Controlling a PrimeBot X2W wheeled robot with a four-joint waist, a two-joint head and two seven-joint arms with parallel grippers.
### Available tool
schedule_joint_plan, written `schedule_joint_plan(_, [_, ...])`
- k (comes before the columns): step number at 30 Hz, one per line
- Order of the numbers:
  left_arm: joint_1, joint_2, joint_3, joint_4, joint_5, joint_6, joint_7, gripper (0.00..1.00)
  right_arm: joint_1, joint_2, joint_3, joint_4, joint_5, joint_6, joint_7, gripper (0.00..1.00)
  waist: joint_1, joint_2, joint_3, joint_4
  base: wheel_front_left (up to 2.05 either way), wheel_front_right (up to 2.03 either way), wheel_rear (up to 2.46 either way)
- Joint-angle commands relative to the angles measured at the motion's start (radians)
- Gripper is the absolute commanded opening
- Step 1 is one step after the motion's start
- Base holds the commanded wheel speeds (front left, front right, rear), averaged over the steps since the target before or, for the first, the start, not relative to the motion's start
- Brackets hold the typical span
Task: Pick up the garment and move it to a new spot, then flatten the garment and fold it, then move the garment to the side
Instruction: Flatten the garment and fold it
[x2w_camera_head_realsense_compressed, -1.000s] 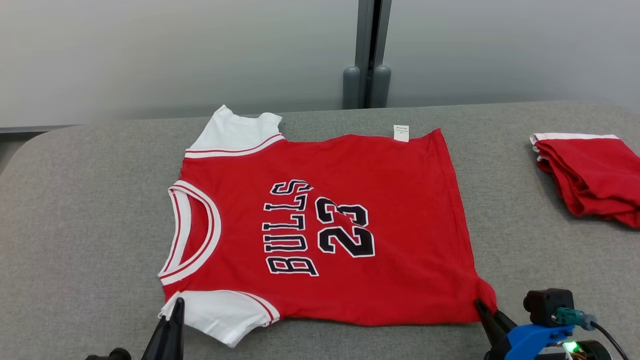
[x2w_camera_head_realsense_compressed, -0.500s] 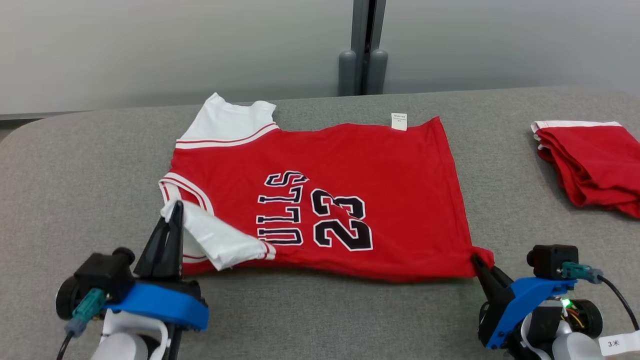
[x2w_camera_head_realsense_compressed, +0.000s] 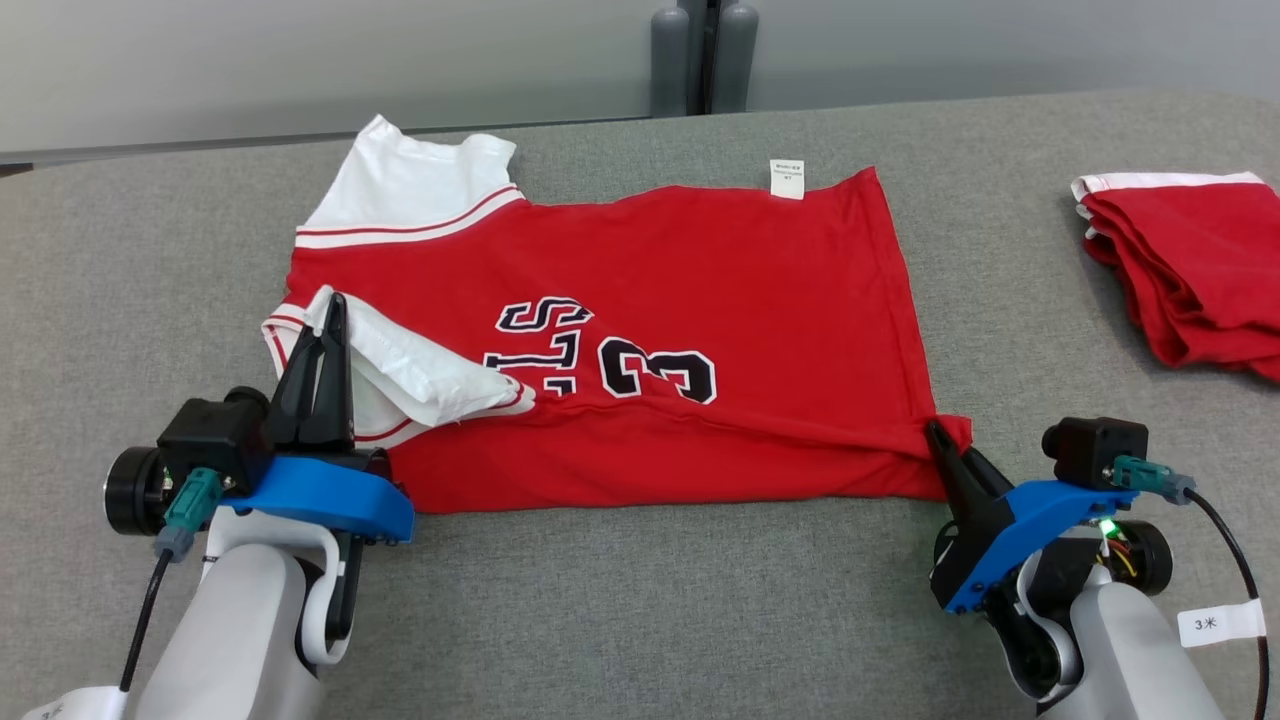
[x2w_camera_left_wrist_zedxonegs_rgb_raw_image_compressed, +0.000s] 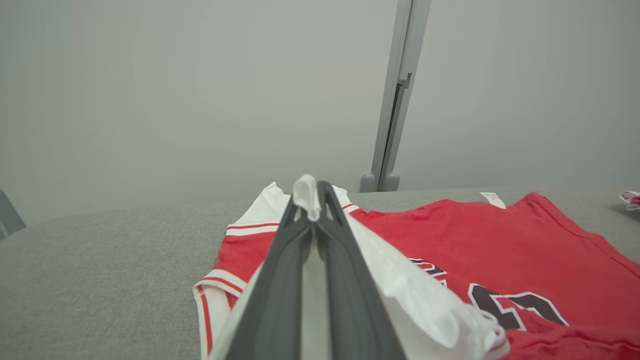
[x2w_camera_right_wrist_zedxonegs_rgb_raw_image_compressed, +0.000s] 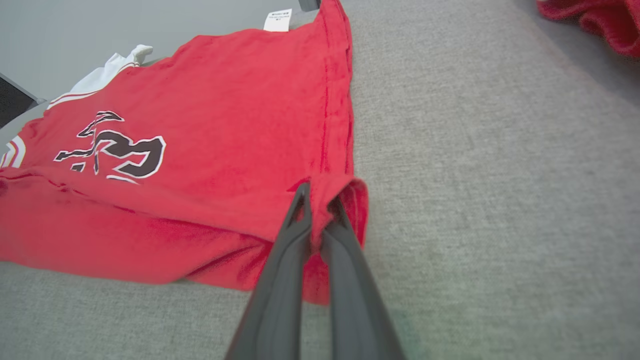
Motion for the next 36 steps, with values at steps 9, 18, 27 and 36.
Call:
schedule_joint_plan(9, [-0.076,-0.030,0.038,0.037,0.028,0.020,-0.021,0.56,-0.072,-0.002,0.041,0.020,0.020,0.000,-0.124,1.00,-0.0001,0.0000,0.038,-0.001,0.00,0.00,0.00])
schedule_joint_plan(18, [0.009,-0.069,0.111,-0.069,0.046,-0.001,-0.021,1.00,-0.018,-0.002,0.036,-0.088,-0.021,0.000,-0.205,1.00,-0.0001,0.0000,0.029,0.008,0.00,0.00,0.00])
schedule_joint_plan(27, [0.157,-0.073,0.183,-0.087,0.016,-0.013,-0.018,1.00,0.072,-0.002,0.009,-0.230,-0.086,0.000,-0.180,1.00,-0.0001,0.0000,-0.013,0.017,0.00,0.00,0.00])
schedule_joint_plan(36, [0.227,-0.084,0.226,-0.028,-0.102,0.007,0.181,1.00,0.128,-0.002,0.021,-0.297,-0.101,0.000,-0.117,1.00,-0.0001,0.0000,-0.011,0.015,0.00,0.00,0.00])
